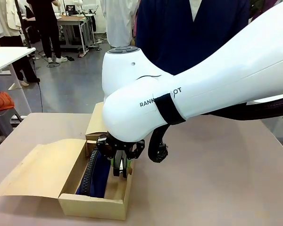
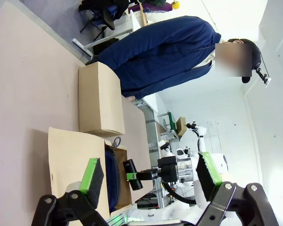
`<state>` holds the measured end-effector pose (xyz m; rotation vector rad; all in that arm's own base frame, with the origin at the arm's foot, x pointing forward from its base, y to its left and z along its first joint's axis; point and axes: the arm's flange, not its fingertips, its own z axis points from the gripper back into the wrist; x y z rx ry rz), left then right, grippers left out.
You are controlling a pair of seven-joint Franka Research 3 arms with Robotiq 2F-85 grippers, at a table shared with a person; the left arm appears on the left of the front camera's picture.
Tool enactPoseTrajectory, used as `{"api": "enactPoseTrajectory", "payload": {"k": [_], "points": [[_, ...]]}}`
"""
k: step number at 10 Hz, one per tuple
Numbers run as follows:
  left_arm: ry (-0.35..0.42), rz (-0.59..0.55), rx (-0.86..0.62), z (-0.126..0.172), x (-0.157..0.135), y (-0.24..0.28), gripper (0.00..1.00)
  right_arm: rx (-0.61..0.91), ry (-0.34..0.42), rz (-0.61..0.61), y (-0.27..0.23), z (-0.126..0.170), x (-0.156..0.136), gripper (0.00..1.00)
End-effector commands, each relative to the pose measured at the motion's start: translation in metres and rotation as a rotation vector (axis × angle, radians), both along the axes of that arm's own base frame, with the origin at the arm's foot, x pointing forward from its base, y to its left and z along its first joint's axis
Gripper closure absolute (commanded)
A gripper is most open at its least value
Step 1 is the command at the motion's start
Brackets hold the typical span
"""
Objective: Place items inside the box.
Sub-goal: Pick up a Pencil pouch or Stapler and place it inside the Mailer Box closest to the robot.
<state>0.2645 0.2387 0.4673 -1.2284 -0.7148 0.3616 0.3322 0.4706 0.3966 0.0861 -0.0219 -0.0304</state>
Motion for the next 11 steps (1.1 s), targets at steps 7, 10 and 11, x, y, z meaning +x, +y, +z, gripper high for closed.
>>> {"api": "enactPoseTrajectory", "payload": {"k": [7, 10, 11], "points": [[-0.032, 0.003, -0.011, 0.000, 0.000, -0.001, 0.00, 0.060, 0.011, 0.059, -0.002, 0.006, 0.000, 0.00], [-0.032, 0.003, -0.011, 0.000, 0.000, -0.001, 0.00, 0.109, 0.036, 0.103, -0.016, 0.016, 0.001, 0.00], [-0.032, 0.003, -0.011, 0.000, 0.000, -0.001, 0.00, 0.115, 0.052, 0.101, -0.026, 0.017, 0.002, 0.00]]}}
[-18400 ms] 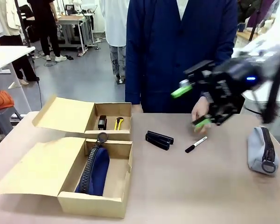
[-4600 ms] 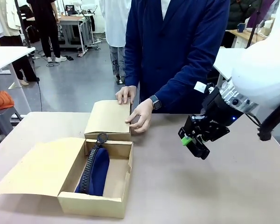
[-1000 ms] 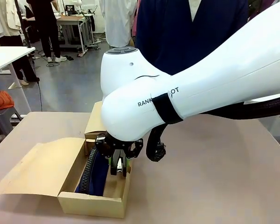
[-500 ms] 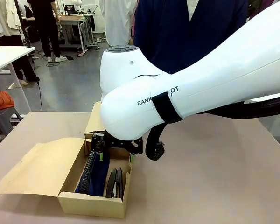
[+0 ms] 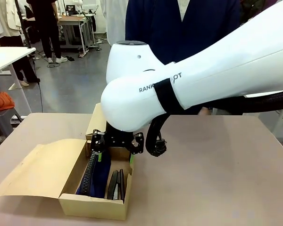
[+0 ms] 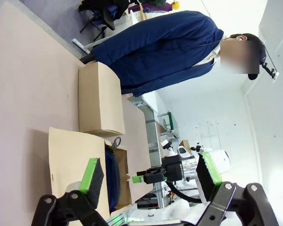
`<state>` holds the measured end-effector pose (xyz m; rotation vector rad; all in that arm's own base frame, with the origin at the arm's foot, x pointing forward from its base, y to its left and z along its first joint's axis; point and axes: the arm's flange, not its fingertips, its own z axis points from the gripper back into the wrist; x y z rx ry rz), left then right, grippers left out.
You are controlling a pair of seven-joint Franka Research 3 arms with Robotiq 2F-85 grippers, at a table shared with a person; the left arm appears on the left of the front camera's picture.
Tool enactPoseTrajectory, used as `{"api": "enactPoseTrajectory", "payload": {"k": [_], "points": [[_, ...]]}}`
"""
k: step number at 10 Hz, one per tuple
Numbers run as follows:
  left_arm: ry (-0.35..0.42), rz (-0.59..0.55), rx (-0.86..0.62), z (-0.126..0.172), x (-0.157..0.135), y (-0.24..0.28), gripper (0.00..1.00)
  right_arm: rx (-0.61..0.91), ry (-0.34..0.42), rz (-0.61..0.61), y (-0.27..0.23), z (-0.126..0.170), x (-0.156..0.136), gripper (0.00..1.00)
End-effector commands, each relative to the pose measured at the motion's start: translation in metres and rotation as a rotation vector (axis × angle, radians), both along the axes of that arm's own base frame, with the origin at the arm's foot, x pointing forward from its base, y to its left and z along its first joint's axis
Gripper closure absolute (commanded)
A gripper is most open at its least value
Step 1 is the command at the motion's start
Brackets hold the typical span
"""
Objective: Place items inside the box.
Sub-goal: Pick up a Pencil pouch or Stapler and place it inside the Mailer Box closest to the robot.
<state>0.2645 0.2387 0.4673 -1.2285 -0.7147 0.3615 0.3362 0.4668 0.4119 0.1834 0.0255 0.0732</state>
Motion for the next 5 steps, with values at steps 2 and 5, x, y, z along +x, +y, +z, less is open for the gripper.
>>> {"api": "enactPoseTrajectory", "payload": {"k": [2, 5], "points": [[-0.032, 0.003, -0.011, 0.000, 0.000, 0.000, 0.00, 0.135, 0.065, 0.110, -0.081, 0.022, -0.006, 0.00], [-0.032, 0.003, -0.011, 0.000, 0.000, 0.000, 0.00, 0.425, 0.154, -0.013, -0.248, 0.022, -0.002, 0.00]]}}
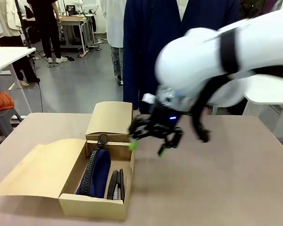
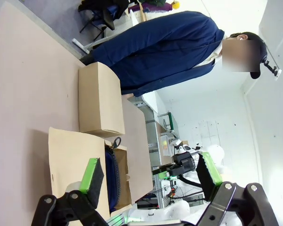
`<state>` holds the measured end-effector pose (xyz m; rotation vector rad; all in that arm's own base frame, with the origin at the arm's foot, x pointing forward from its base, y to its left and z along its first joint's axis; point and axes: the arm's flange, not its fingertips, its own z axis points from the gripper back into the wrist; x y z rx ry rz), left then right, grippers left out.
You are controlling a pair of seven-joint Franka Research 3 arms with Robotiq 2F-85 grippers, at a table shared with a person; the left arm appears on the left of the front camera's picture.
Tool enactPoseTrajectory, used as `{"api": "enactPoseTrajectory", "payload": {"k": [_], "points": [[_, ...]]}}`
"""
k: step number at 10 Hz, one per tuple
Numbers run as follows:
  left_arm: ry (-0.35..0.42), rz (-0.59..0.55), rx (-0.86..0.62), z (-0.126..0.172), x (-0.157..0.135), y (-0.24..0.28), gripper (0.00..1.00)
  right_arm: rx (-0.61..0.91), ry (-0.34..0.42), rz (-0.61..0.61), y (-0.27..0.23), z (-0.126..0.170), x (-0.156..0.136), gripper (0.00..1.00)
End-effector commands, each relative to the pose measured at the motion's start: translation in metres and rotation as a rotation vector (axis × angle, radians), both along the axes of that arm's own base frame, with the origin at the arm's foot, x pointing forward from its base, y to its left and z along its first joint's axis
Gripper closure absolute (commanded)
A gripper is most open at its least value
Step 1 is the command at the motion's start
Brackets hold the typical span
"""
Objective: Place items inside the box.
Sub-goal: Pick up a Pencil pouch or Stapler and place it inside the Mailer Box closest to the robot.
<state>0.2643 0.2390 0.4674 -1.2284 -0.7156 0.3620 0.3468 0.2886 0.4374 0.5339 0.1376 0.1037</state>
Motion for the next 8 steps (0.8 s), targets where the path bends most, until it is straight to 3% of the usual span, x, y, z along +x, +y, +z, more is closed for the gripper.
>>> {"api": "enactPoseTrajectory", "payload": {"k": [1, 3, 4, 5, 6, 7, 8], "points": [[-0.032, 0.002, -0.011, 0.000, 0.000, -0.001, 0.00, 0.159, 0.042, -0.187, -0.121, -0.011, -0.020, 0.00], [-0.032, 0.002, -0.011, 0.000, 0.000, -0.001, 0.00, 0.333, 0.018, -0.335, -0.207, -0.040, -0.052, 0.00], [-0.032, 0.002, -0.011, 0.000, 0.000, -0.001, 0.00, 0.431, -0.006, -0.398, -0.224, -0.057, -0.063, 0.00], [-0.032, 0.002, -0.011, 0.000, 0.000, -0.001, 0.00, 0.249, 0.119, -0.665, -0.195, -0.069, -0.050, 0.00], [-0.032, 0.002, -0.011, 0.000, 0.000, -0.001, 0.00, 0.329, 0.039, -0.361, -0.216, -0.009, -0.001, 0.00], [-0.032, 0.002, -0.011, 0.000, 0.000, -0.001, 0.00, 0.329, 0.039, -0.361, -0.216, -0.009, -0.001, 0.00], [-0.032, 0.002, -0.011, 0.000, 0.000, -0.001, 0.00, 0.309, 0.062, -0.494, -0.234, -0.021, 0.009, 0.00]]}}
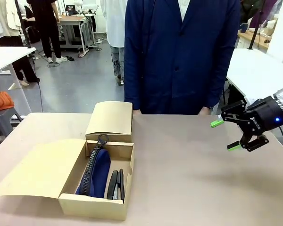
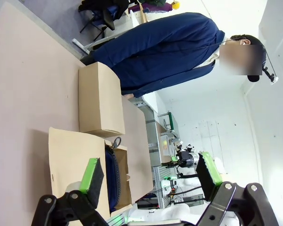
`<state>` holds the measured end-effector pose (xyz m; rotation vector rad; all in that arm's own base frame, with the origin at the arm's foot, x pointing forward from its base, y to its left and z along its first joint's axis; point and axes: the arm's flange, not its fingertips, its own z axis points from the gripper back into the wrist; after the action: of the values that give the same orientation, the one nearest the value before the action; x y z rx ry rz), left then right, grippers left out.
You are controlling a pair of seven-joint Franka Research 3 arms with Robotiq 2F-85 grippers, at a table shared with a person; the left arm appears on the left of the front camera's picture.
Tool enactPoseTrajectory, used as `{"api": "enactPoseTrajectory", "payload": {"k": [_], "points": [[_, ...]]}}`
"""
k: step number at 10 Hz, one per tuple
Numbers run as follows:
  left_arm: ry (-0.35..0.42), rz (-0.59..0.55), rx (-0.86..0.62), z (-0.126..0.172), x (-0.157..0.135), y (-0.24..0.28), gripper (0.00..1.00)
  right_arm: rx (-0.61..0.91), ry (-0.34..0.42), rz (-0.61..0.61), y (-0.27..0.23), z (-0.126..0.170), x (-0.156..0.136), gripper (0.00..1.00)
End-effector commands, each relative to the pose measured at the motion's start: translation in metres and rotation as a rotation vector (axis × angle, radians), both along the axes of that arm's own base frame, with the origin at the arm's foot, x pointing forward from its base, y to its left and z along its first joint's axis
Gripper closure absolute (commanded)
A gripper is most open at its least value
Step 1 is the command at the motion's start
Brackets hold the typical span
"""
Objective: Place items inside the box.
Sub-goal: Pick up a Pencil pouch or Stapler and place it inside the Mailer Box closest to the robot.
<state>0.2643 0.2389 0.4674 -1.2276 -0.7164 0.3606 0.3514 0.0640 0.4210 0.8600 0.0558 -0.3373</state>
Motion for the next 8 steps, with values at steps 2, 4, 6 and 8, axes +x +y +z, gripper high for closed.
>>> {"api": "enactPoseTrajectory", "payload": {"k": [2, 4, 6, 8], "points": [[-0.031, 0.002, -0.012, 0.000, 0.000, -0.001, 0.00, 0.190, -0.005, 0.010, -0.006, 0.017, 0.016, 0.00], [-0.031, 0.002, -0.012, 0.000, 0.000, -0.001, 0.00, 0.325, 0.125, -0.008, -0.099, 0.032, -0.034, 0.00], [-0.031, 0.002, -0.012, 0.000, 0.000, -0.001, 0.00, 0.277, 0.140, -0.039, -0.162, 0.004, -0.087, 0.00], [-0.031, 0.002, -0.012, 0.000, 0.000, -0.001, 0.00, 0.387, 0.107, -0.112, -0.207, -0.010, -0.106, 0.00]]}}
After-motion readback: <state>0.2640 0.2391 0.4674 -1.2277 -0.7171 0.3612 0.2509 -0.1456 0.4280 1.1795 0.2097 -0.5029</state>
